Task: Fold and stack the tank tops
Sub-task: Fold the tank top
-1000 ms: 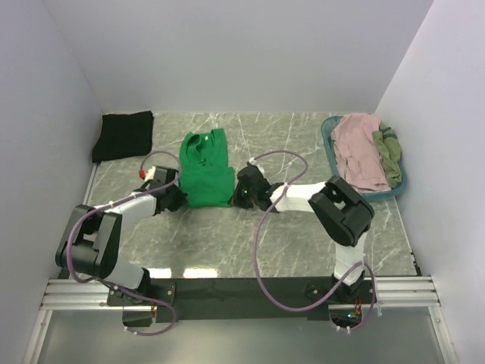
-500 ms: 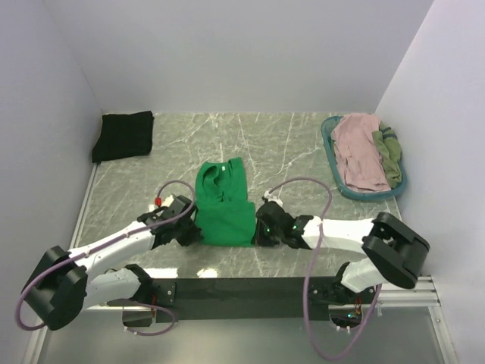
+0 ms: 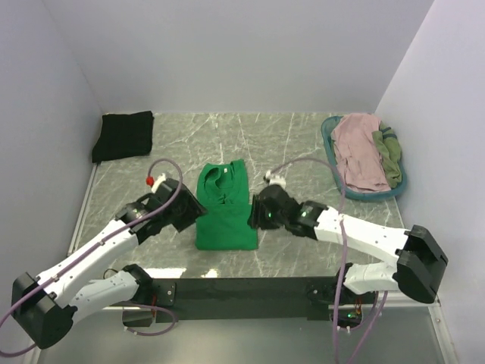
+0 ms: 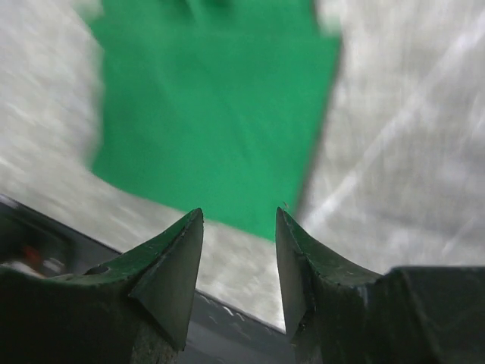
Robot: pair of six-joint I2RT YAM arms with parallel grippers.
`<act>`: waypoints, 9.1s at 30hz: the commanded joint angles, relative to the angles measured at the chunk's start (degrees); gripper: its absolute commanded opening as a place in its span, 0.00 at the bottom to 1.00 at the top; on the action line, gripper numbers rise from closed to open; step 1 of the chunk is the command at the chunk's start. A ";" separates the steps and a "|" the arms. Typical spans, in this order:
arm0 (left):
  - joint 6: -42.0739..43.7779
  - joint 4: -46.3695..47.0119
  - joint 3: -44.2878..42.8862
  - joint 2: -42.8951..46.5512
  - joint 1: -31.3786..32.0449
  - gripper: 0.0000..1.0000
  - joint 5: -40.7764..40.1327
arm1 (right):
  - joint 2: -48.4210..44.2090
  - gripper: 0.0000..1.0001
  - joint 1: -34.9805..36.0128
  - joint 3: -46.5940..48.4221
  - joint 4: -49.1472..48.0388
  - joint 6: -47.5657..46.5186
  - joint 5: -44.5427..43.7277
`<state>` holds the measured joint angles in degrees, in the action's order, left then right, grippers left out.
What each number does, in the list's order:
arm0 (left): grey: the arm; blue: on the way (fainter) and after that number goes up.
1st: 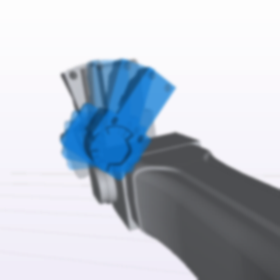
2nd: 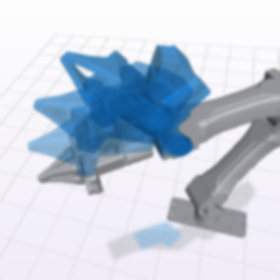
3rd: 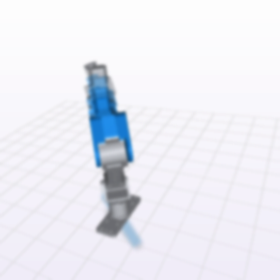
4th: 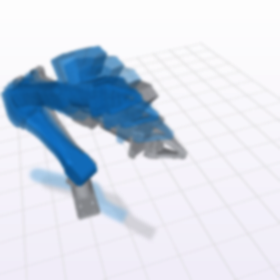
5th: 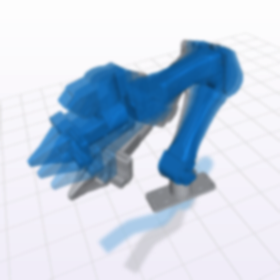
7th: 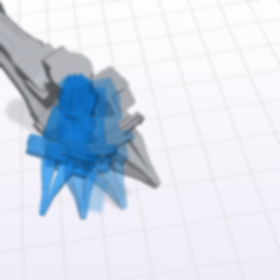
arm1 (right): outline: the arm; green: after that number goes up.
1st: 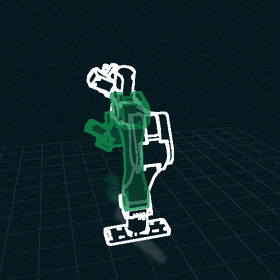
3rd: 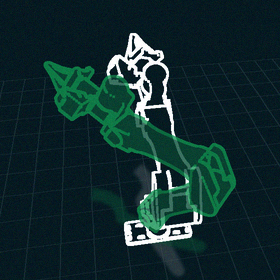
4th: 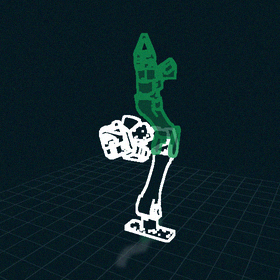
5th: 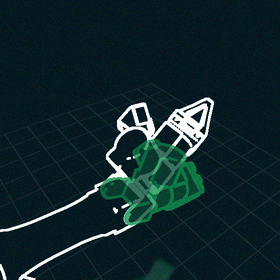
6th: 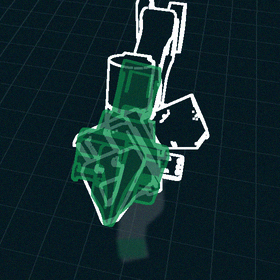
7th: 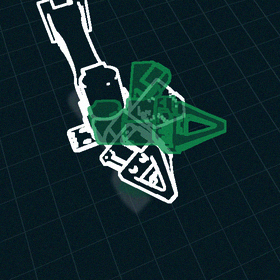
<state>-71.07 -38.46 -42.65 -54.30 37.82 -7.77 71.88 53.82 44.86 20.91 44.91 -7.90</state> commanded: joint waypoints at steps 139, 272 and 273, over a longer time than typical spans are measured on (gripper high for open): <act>-1.97 15.26 16.55 -1.86 -5.39 0.39 3.37 | 45.12 0.40 -19.02 37.50 -20.21 -6.58 23.47; 25.01 17.45 -19.76 -32.81 -27.46 0.84 11.64 | 27.62 0.57 -16.65 25.48 -5.17 -9.93 3.42; 25.45 17.89 -16.96 -32.10 -27.19 0.86 11.12 | 27.62 0.57 -16.56 24.58 -5.70 -9.66 3.94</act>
<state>-47.66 -18.85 -64.55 -87.31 9.56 6.28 99.66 37.06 73.71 16.08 33.82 -1.78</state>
